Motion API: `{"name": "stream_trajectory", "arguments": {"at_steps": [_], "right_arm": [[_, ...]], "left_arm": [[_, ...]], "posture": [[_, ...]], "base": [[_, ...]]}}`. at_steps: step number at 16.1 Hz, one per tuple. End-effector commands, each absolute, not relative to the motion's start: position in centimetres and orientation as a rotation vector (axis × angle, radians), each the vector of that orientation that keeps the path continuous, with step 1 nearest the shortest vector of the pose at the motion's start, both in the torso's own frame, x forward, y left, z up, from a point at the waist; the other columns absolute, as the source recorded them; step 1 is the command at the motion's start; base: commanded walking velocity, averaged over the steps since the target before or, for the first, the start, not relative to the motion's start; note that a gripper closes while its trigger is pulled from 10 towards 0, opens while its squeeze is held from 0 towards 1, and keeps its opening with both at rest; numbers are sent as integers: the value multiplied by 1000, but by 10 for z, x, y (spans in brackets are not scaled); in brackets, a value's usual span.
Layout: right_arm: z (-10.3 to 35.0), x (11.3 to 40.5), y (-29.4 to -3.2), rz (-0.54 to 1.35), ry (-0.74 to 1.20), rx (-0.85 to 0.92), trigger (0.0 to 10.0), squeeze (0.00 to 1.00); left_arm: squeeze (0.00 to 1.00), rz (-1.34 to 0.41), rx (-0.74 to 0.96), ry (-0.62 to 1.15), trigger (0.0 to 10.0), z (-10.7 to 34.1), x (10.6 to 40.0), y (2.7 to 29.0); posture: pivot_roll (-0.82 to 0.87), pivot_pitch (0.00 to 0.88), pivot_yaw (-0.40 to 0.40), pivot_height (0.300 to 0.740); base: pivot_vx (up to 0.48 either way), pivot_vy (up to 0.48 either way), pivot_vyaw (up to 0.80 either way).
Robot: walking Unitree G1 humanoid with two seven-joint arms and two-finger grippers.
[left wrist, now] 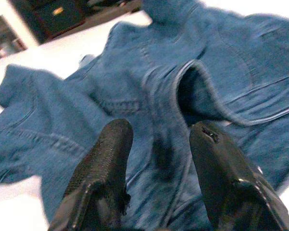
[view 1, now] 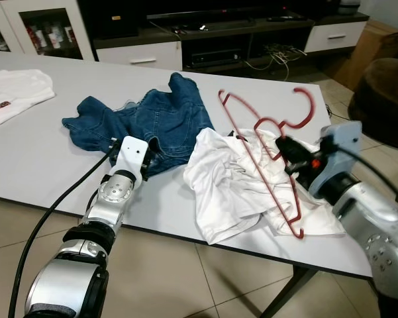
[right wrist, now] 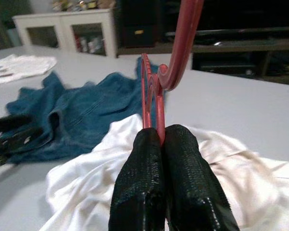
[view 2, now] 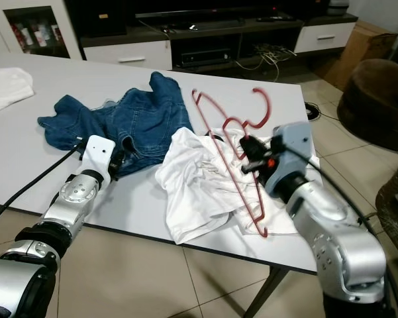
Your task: Hang hanger
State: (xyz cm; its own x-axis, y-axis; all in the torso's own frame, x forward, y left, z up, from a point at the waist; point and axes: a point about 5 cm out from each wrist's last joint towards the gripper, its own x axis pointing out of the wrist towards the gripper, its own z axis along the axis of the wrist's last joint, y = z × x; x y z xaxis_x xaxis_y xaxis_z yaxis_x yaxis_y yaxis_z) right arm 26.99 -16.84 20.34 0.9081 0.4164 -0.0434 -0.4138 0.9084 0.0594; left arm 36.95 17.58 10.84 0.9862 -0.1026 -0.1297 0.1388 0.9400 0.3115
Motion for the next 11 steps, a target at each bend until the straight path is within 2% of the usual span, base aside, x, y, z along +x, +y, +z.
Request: {"name": "stream_trajectory", "arguments": {"at_steps": [1,3,6,11], "right_arm": [[201,267,-168,423,52,13,10000,0],[188,265,-171,371,49,-81,10000,0],[187,260,-170,325,-8,-38,10000,0],[189,257,-168,295,-95,-193,10000,0]], "left_arm": [[0,-212,295,14,10000,118,368,161],[0,-317,216,-133,10000,128,357,140],[0,-331,183,-158,10000,126,347,136],[0,-263,75,-184,10000,127,329,135]], "posture": [[-46,34,22,740],[-42,40,25,740],[-35,46,24,740],[-32,58,28,740]], "base": [[0,0,0],[0,0,0],[0,0,0],[0,0,0]]}}
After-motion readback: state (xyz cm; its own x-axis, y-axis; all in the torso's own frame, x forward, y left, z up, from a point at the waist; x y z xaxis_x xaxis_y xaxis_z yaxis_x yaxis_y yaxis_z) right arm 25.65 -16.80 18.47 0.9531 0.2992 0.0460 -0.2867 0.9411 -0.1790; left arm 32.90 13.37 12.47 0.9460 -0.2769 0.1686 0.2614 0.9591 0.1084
